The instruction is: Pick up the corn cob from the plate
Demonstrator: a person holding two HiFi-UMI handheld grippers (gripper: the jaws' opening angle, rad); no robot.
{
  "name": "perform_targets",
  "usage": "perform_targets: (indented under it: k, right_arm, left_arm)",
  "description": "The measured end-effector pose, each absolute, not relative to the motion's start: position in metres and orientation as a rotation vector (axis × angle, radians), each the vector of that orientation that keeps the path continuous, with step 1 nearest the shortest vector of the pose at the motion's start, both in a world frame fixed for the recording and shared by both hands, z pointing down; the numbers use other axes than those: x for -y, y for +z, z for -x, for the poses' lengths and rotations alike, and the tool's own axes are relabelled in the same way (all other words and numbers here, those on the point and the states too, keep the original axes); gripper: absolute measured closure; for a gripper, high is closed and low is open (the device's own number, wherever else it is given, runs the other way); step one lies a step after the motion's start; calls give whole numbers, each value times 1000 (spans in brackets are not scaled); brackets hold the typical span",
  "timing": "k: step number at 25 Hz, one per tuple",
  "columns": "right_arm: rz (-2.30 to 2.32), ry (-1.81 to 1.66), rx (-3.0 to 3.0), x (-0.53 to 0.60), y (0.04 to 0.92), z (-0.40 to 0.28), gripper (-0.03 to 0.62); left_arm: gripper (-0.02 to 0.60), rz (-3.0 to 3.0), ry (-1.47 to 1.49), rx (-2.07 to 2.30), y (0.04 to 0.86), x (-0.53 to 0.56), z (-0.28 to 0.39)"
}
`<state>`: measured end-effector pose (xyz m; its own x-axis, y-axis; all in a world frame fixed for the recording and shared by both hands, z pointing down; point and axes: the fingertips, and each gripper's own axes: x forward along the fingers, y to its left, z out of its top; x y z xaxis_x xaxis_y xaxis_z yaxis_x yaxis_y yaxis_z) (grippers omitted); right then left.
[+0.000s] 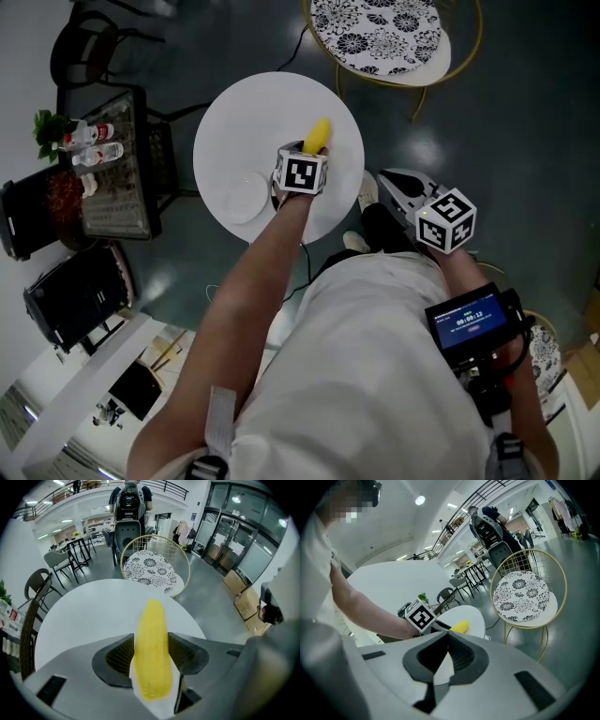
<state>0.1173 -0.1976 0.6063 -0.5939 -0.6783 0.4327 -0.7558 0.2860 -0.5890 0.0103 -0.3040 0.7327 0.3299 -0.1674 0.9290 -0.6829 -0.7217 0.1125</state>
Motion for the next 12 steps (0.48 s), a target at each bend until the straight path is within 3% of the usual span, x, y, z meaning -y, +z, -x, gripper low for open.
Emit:
perform_targets:
  k: [12]
  right_arm:
    - [-1348,1217,2423,198,604,-117,585]
  left_arm:
    - [364,-2204,1492,658,733,299,-10]
